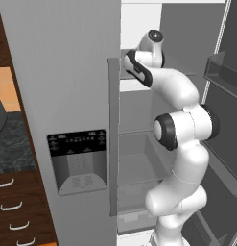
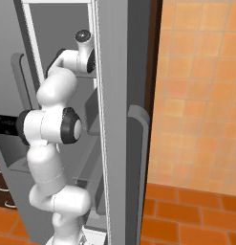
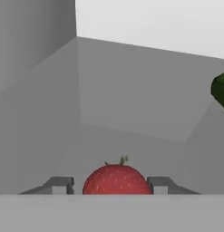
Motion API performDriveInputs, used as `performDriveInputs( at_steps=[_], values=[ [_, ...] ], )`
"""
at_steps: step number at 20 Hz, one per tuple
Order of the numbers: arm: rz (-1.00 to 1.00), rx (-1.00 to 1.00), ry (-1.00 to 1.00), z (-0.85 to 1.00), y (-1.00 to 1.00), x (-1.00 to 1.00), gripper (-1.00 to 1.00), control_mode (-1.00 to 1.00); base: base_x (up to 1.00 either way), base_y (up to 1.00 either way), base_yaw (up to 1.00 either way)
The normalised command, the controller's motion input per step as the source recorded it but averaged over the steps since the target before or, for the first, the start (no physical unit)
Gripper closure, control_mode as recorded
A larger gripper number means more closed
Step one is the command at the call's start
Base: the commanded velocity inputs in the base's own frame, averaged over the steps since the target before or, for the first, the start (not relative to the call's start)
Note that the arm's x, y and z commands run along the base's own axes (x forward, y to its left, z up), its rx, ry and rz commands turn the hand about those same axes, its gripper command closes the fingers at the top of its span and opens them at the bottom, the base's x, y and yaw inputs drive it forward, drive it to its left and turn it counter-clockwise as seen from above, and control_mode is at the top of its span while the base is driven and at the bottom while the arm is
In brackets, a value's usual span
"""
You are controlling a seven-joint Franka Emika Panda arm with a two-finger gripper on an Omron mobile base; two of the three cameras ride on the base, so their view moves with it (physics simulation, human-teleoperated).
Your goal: Take the strawberry from the fridge and place it on top of the pancake, located on the dining counter.
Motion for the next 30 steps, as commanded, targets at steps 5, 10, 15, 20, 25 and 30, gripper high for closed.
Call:
performDriveInputs(
  at_steps=[5, 10, 15, 20, 25, 30],
  values=[
    [0.09, 0.0, -0.15, -0.2, -0.03, -0.22, 1.0, -1.0, 0.0, 0.0, 0.0],
    [0.05, 0.0, 0.02, 0.25, -0.02, -0.98, 1.0, -1.0, 0.0, 0.0, 0.0],
    [0.0, 0.0, 0.01, 0.11, 0.0, -1.0, 1.0, -1.0, 0.0, 0.0, 0.0],
    [0.0, 0.0, 0.02, 0.0, 0.0, -1.0, 1.0, -1.0, 0.0, 0.0, 0.0],
    [0.0, 0.0, 0.07, 0.0, 0.04, -1.0, 1.0, -1.0, 0.0, 0.0, 0.0],
    [0.0, 0.0, 0.1, 0.0, 0.06, -1.0, 1.0, -1.0, 0.0, 0.0, 0.0]
  ],
)
